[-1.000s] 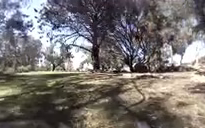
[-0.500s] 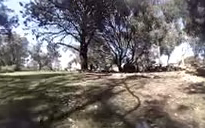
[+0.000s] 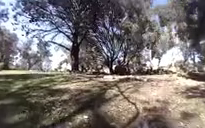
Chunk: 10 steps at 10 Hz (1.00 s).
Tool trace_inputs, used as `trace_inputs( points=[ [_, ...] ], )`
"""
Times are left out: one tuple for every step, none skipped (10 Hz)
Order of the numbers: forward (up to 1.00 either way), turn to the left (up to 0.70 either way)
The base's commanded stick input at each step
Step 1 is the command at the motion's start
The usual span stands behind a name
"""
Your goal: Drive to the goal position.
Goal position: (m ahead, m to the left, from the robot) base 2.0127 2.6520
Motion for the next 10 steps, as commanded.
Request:
trace_inputs(
  points=[
    [0.7,-0.27],
    [0.7,-0.27],
    [0.7,-0.27],
    [0.7,-0.27],
    [0.7,-0.27],
    [0.7,-0.27],
    [0.7,-0.27],
    [0.7,-0.27],
    [0.7,-0.27],
    [0.7,-0.27]
  ],
)
